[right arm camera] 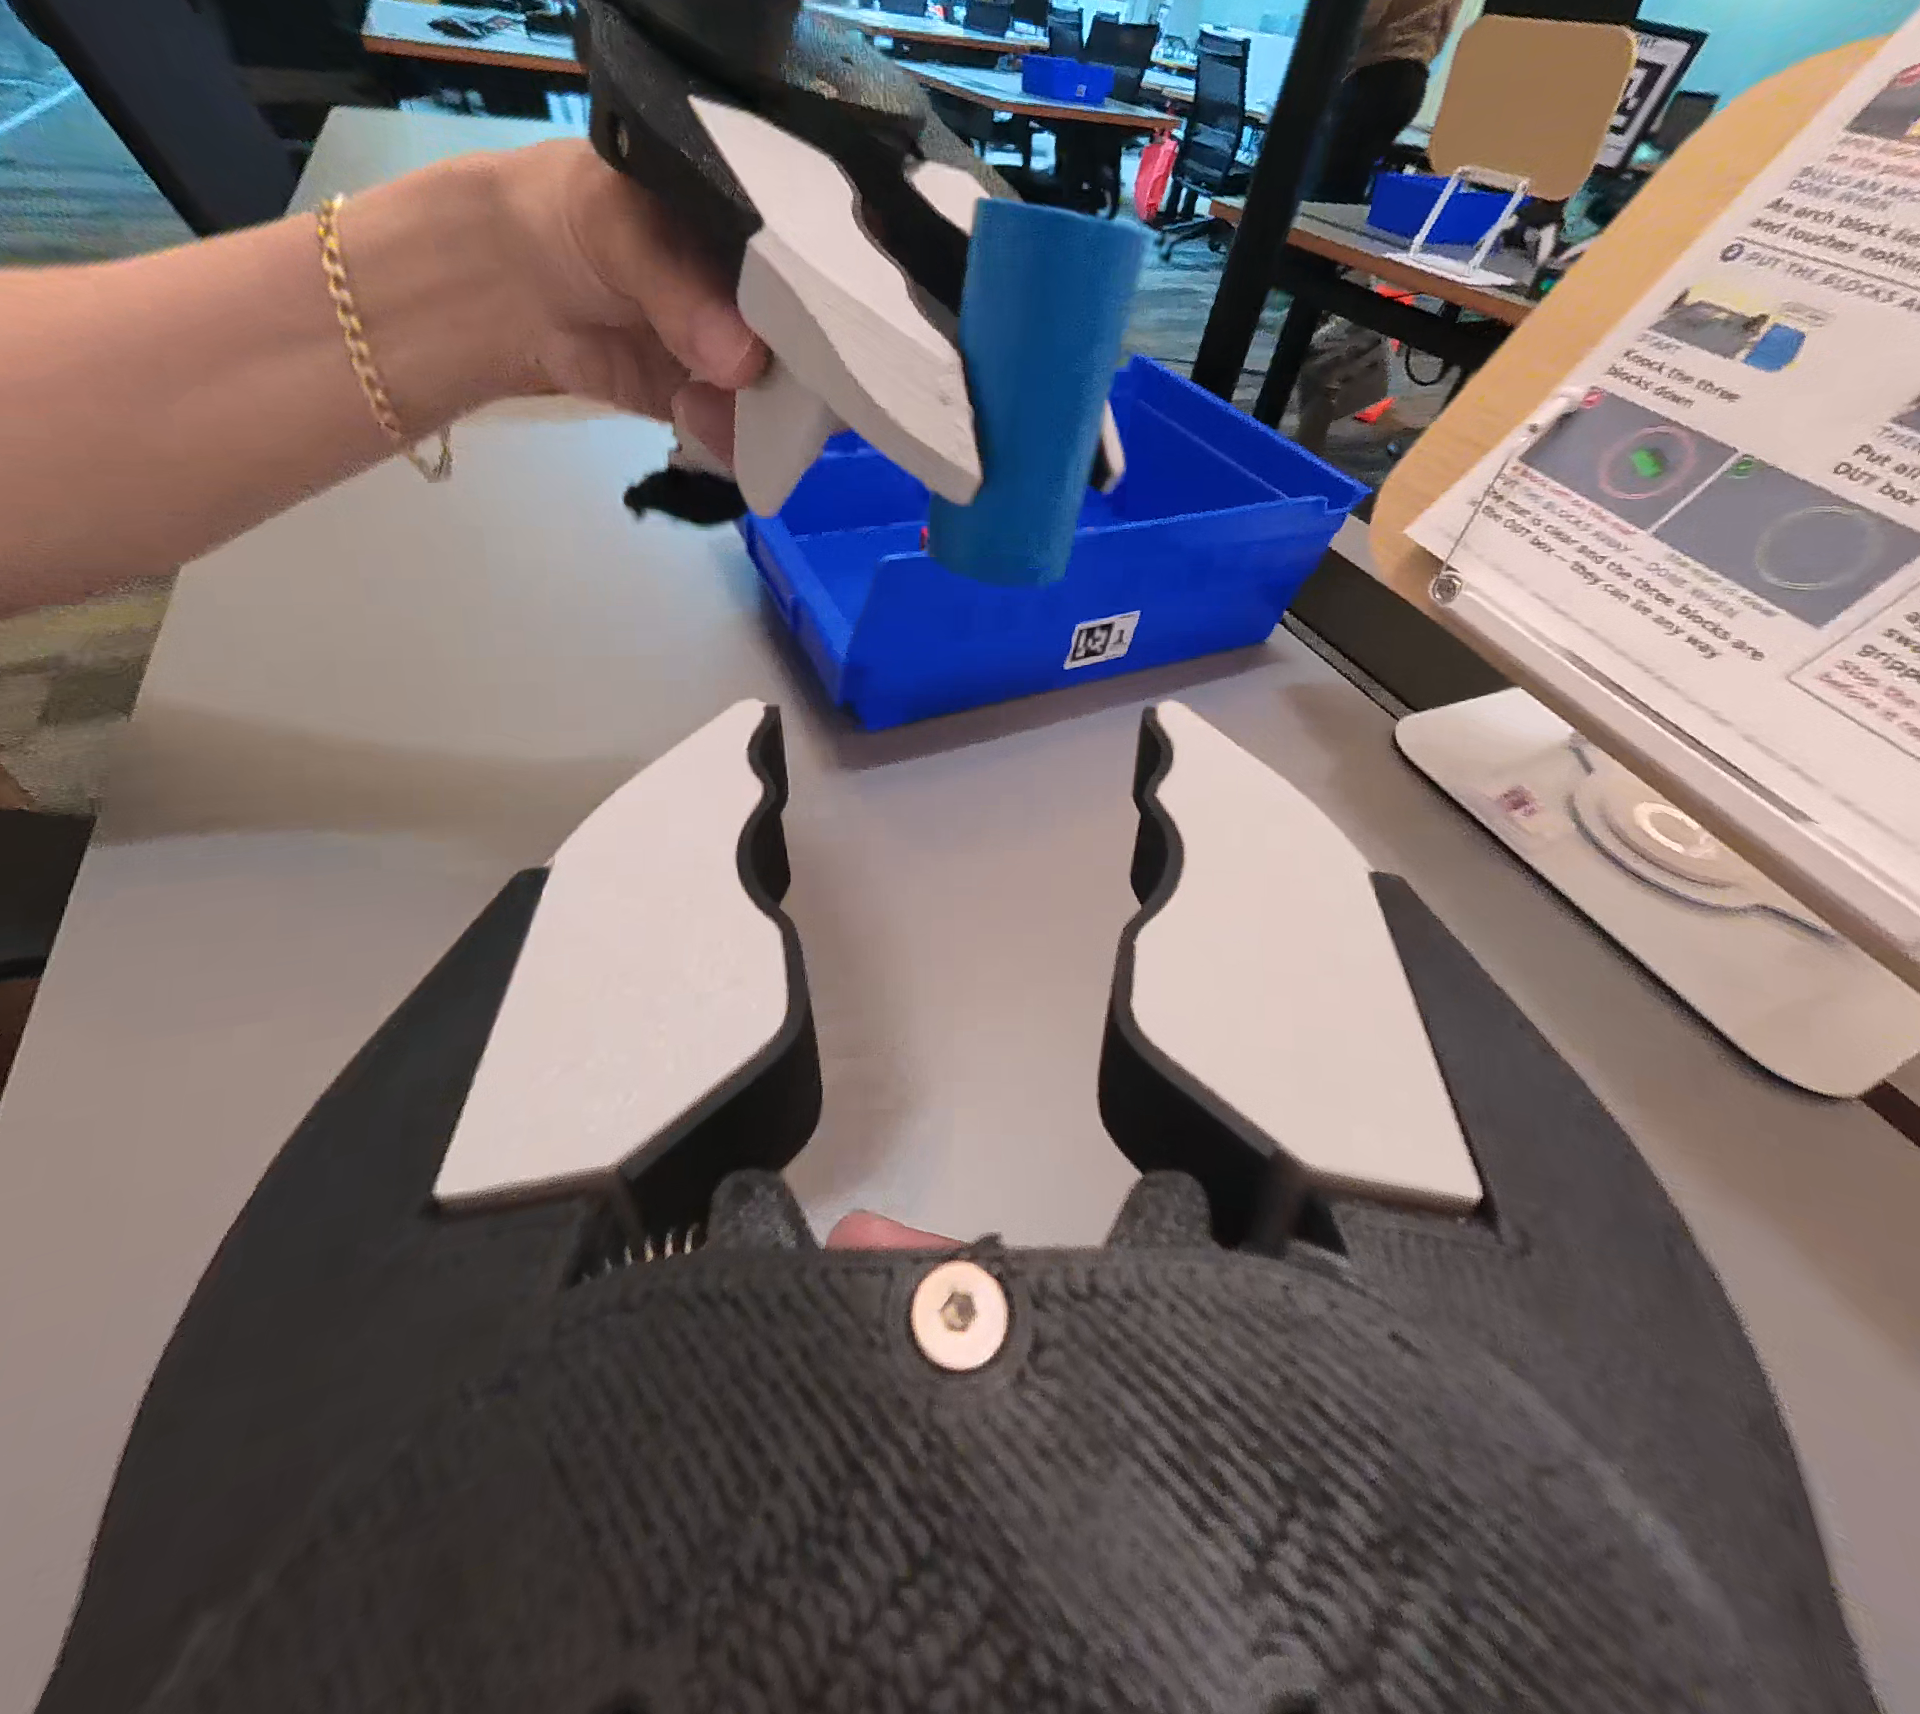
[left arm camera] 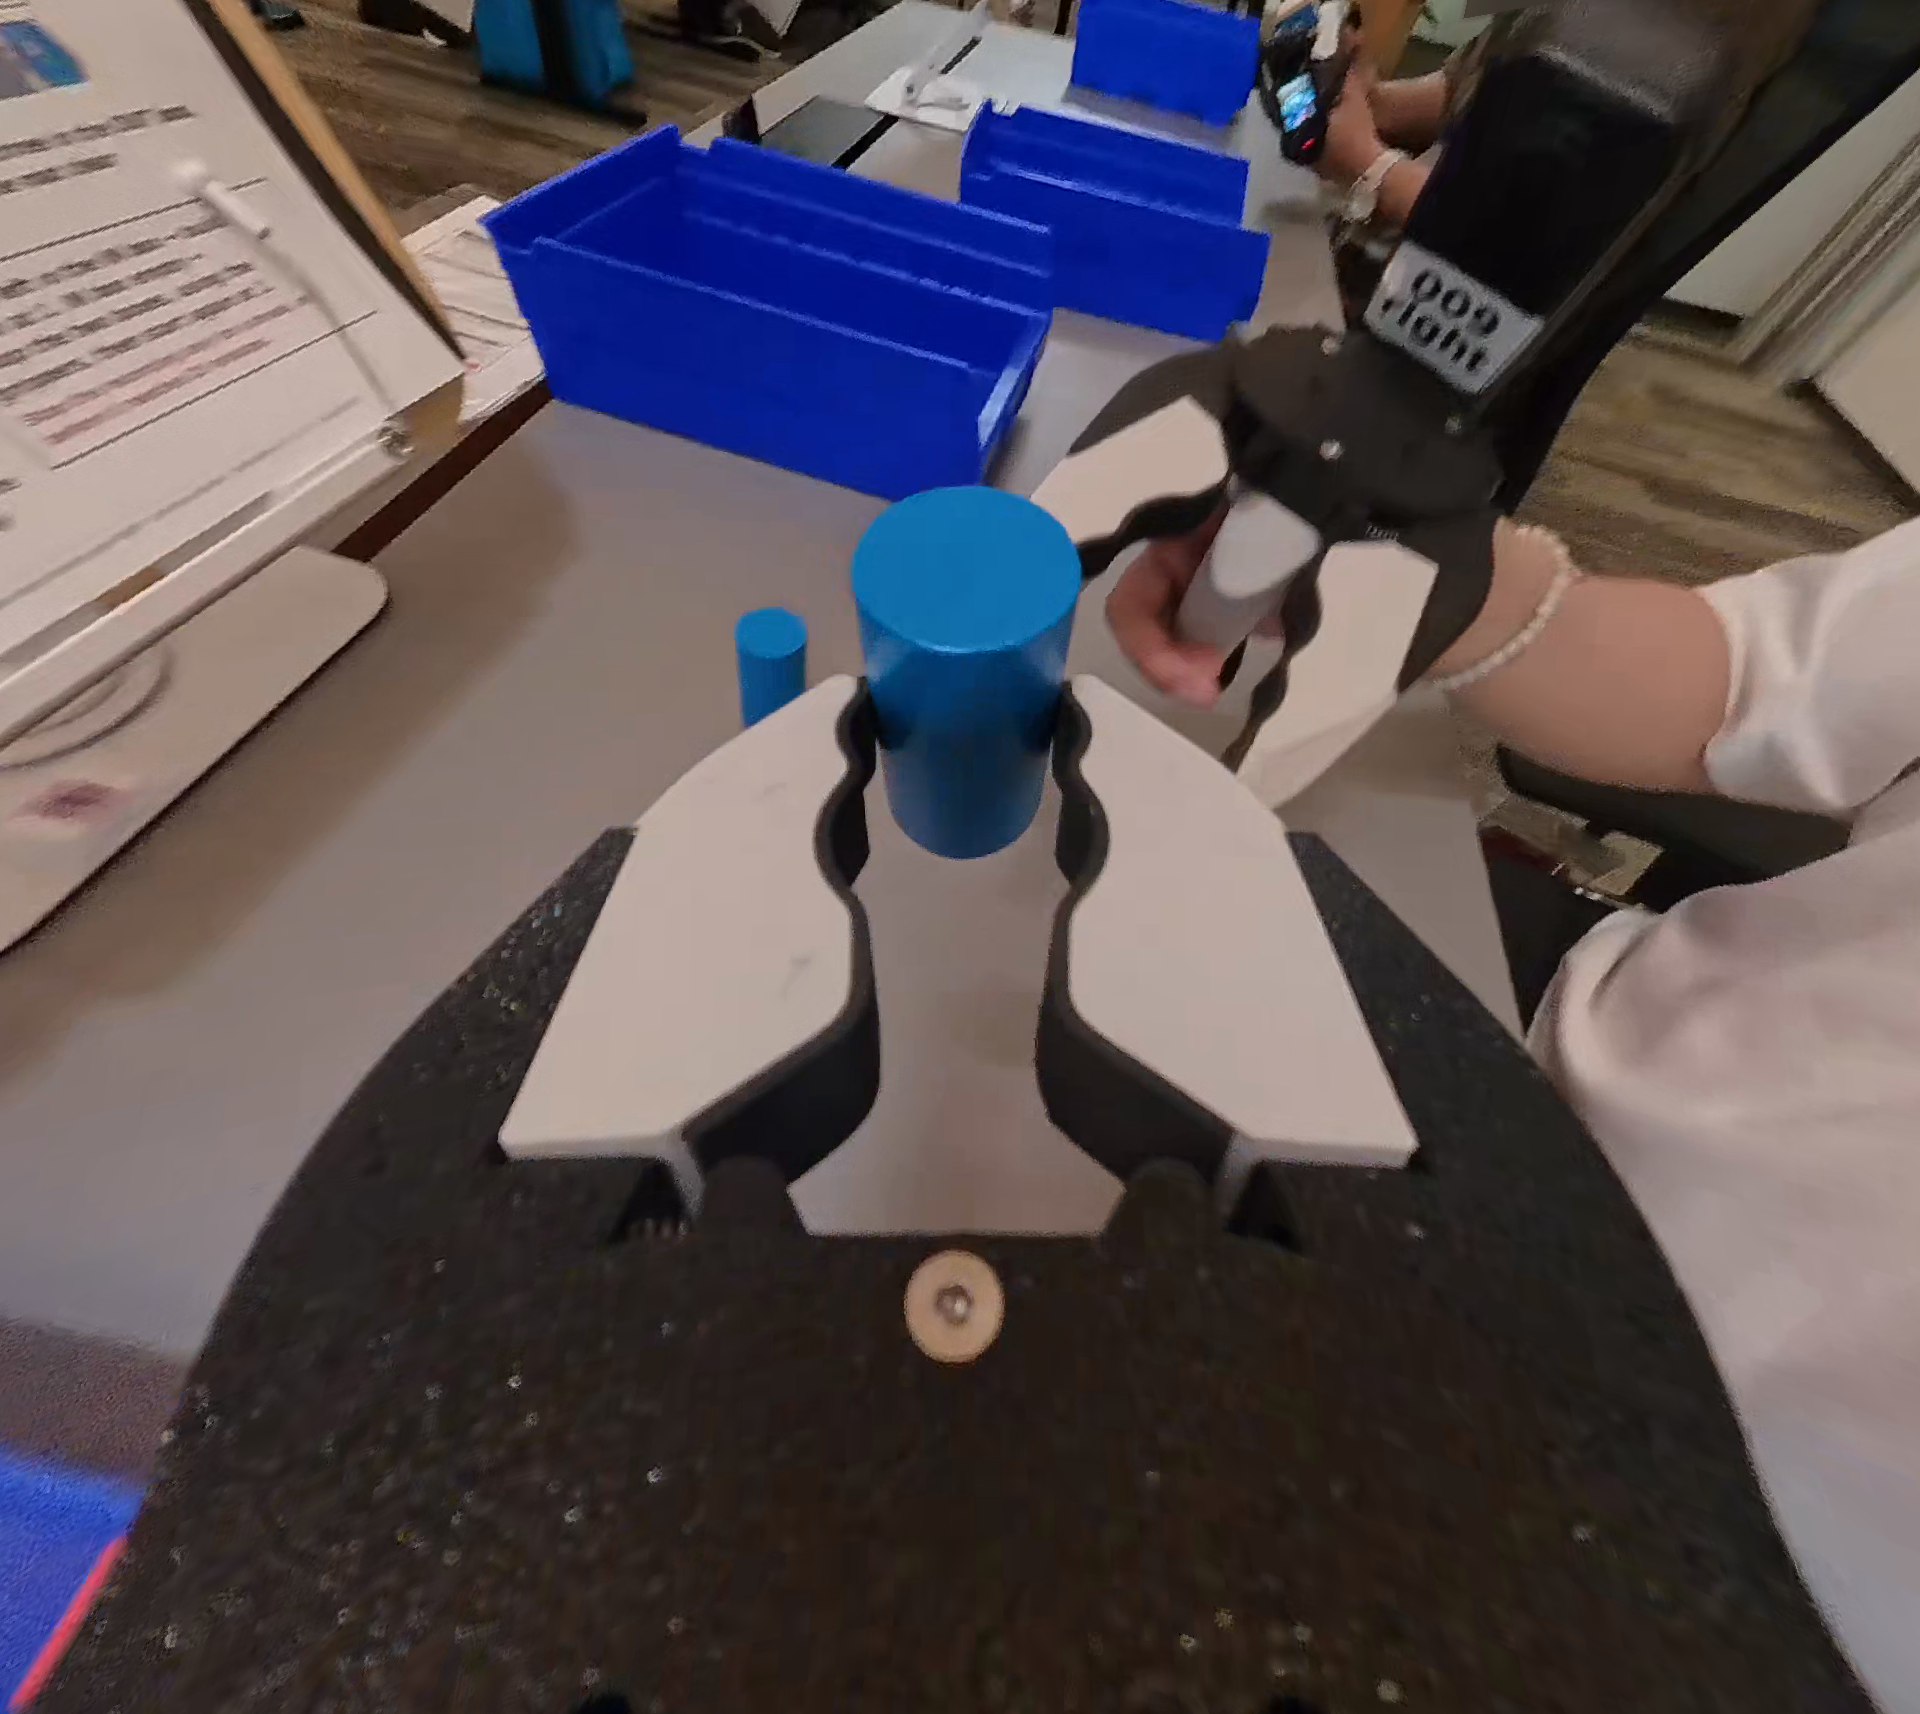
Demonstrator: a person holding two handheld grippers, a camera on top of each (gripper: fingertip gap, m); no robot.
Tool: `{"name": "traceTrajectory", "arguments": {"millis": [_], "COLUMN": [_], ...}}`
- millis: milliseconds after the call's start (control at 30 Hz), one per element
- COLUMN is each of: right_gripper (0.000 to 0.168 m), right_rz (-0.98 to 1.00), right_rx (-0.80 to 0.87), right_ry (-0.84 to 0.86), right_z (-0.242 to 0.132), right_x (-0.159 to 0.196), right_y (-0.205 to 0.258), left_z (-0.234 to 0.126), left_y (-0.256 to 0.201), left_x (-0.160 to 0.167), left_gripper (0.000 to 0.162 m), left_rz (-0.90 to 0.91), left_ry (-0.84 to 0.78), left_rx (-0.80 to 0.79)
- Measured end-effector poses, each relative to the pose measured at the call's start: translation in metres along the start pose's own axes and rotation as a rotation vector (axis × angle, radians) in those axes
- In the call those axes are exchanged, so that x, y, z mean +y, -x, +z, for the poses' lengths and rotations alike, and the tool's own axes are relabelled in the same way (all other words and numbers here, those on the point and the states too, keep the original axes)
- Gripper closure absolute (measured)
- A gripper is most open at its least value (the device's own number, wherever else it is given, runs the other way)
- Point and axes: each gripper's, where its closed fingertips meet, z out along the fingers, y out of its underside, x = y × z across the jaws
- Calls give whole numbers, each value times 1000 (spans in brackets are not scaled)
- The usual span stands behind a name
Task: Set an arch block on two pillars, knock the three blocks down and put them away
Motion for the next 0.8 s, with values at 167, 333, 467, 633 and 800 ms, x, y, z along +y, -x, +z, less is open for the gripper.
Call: {"name": "traceTrajectory", "arguments": {"millis": [167,333,467,633,800], "right_gripper": [112,122,127,128,136], "right_rz": [17,-7,-27,-52,-37], "right_rx": [86,151,148,79,99], "right_ry": [-40,-61,-51,-31,24], "right_z": [8,5,5,6,8], "right_x": [-3,-3,-3,-5,3], "right_y": [-5,-13,-14,-4,-10], "left_z": [22,27,29,31,35], "left_y": [-16,-21,-22,-24,-21], "left_x": [-6,-9,-6,-3,2], "left_gripper": [130,130,130,130,130], "left_rz": [-26,-52,-34,-2,23], "left_ry": [-21,-28,-9,5,34], "left_rx": [28,45,45,46,7]}}
